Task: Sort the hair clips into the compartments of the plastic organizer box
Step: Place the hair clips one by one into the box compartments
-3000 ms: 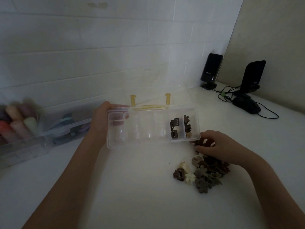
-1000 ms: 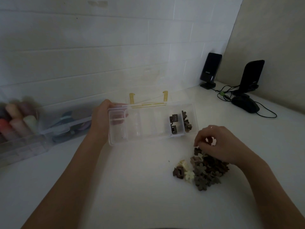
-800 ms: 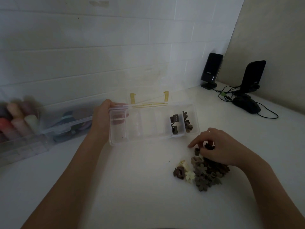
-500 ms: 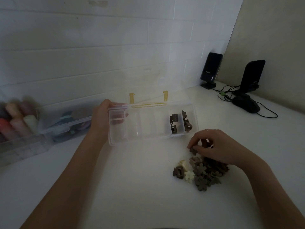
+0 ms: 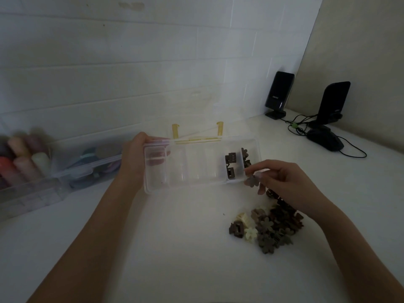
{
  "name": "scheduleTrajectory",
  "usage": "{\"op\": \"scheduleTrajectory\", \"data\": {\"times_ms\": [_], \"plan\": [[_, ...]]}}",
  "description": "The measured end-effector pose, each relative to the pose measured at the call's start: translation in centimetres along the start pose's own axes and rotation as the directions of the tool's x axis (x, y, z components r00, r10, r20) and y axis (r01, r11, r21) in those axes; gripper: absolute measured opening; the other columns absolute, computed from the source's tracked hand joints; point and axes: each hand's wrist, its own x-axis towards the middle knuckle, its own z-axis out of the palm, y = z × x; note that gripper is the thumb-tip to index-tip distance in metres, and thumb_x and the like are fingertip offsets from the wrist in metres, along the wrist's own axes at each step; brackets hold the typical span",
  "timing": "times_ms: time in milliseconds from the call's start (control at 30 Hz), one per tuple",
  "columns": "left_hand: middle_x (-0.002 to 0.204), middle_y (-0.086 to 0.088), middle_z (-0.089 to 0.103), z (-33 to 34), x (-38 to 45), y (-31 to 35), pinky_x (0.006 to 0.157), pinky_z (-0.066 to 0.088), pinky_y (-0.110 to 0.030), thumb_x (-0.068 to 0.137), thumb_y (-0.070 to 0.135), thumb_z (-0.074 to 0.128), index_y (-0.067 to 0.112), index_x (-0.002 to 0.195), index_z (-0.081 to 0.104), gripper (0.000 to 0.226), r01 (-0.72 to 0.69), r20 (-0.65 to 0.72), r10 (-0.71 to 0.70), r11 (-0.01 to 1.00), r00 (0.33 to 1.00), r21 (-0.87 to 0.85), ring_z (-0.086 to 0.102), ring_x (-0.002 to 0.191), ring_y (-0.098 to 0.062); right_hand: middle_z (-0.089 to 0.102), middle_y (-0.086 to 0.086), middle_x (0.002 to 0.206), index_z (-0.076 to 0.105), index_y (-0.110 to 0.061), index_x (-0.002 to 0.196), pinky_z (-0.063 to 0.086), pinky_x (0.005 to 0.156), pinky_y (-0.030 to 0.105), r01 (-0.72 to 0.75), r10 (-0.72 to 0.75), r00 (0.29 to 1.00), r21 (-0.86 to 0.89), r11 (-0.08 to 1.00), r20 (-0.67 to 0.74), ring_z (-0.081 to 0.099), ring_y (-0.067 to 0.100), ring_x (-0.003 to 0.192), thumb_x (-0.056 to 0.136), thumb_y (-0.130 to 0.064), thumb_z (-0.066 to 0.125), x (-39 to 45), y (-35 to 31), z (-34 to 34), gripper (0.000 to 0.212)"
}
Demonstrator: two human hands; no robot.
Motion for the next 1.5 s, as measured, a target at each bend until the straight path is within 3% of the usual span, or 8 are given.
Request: {"op": "scheduleTrajectory", "data": {"times_ms": [233, 467, 767, 1033, 1167, 1300, 1400, 1500], "plan": [[0.063, -0.010, 0.066, 0.0, -0.4, 0.1, 0.064, 0.046, -0.030, 0.077, 0.020, 0.037, 0.008, 0.067, 0.072, 0.038, 0.001, 0.029, -0.001, 1.000, 1.000, -0.012, 0.060, 0.061, -0.023, 0.072, -0.008, 0.070, 0.073, -0.017, 0.086, 0.049, 0.057, 0.012, 0.021, -0.044, 0.968, -0.099, 0.995, -0.246, 0.062, 0.001, 0.058, 0.085, -0.011, 0.064, 0.1, 0.0, -0.1, 0.011], [0.055, -0.009, 0.064, 0.2, -1.0, 0.5, 0.059, 0.042, -0.028, 0.080, 0.017, 0.032, 0.009, 0.056, 0.073, 0.048, -0.010, 0.095, 0.013, 0.999, 0.995, -0.031, 0.056, 0.057, -0.022, 0.072, 0.001, 0.070, 0.072, -0.011, 0.088, 0.056, 0.058, 0.022, 0.076, -0.063, 0.913, 0.018, 0.997, -0.403, 0.068, 0.016, 0.059, 0.084, -0.003, 0.066, 0.0, 0.2, 0.2, 0.011], [0.057, -0.009, 0.065, 0.2, -0.8, 0.5, 0.059, 0.042, -0.028, 0.079, 0.018, 0.034, 0.009, 0.056, 0.072, 0.046, -0.001, 0.071, 0.001, 1.000, 0.997, -0.005, 0.058, 0.055, -0.021, 0.059, -0.008, 0.118, 0.069, -0.020, 0.109, 0.032, 0.094, 0.002, 0.217, -0.394, 0.876, -0.503, 0.836, -0.278, 0.048, 0.002, 0.110, 0.084, 0.004, 0.060, 0.5, 1.3, 1.4, 0.036], [0.054, -0.008, 0.064, 0.2, -0.8, 0.5, 0.050, 0.043, -0.020, 0.079, 0.017, 0.033, 0.008, 0.054, 0.071, 0.046, 0.001, 0.076, 0.002, 0.999, 0.997, -0.044, 0.058, 0.052, -0.020, 0.040, -0.004, 0.146, 0.070, -0.026, 0.109, 0.030, 0.095, 0.047, 0.091, -0.310, 0.938, -0.756, 0.649, -0.153, 0.028, 0.023, 0.127, 0.084, -0.012, 0.061, 0.5, 2.4, 0.7, 0.030], [0.052, -0.007, 0.063, 0.2, -0.8, 0.5, 0.046, 0.043, -0.015, 0.082, 0.016, 0.032, 0.008, 0.052, 0.070, 0.050, 0.004, 0.071, 0.002, 0.997, 0.997, -0.074, 0.059, 0.048, -0.018, 0.044, -0.007, 0.141, 0.066, -0.028, 0.112, 0.029, 0.098, 0.041, 0.100, -0.305, 0.936, -0.697, 0.710, -0.177, 0.037, 0.016, 0.122, 0.085, -0.008, 0.057, 0.4, 1.8, 0.3, 0.035], [0.054, -0.008, 0.064, 0.2, -0.6, 0.3, 0.048, 0.044, -0.018, 0.081, 0.018, 0.033, 0.008, 0.055, 0.071, 0.047, -0.015, 0.049, 0.017, 0.998, 0.999, -0.053, 0.060, 0.050, -0.019, 0.065, -0.002, 0.095, 0.058, -0.023, 0.093, 0.051, 0.075, 0.039, -0.074, -0.186, 0.891, -0.538, 0.840, -0.414, 0.059, 0.009, 0.074, 0.089, -0.004, 0.049, 0.1, 1.0, -0.7, 0.021], [0.056, -0.010, 0.065, 0.1, -0.4, 0.2, 0.047, 0.045, -0.017, 0.081, 0.017, 0.034, 0.005, 0.064, 0.070, 0.042, -0.017, 0.025, 0.019, 0.998, 1.000, -0.062, 0.060, 0.050, -0.021, 0.066, 0.001, 0.082, 0.058, -0.014, 0.087, 0.053, 0.072, 0.033, -0.181, 0.016, 0.819, -0.231, 0.956, -0.574, 0.064, 0.017, 0.078, 0.087, 0.000, 0.045, 0.2, 0.7, -1.2, 0.019], [0.058, -0.010, 0.065, 0.2, -0.2, 0.0, 0.047, 0.046, -0.018, 0.079, 0.016, 0.035, 0.006, 0.063, 0.071, 0.041, -0.025, 0.007, 0.025, 0.997, 1.000, -0.070, 0.060, 0.051, -0.021, 0.069, 0.000, 0.089, 0.065, -0.016, 0.088, 0.051, 0.083, 0.034, -0.265, 0.199, 0.826, -0.051, 0.963, -0.528, 0.065, 0.016, 0.087, 0.091, -0.007, 0.042, 0.4, 0.9, -1.7, 0.026]]}}
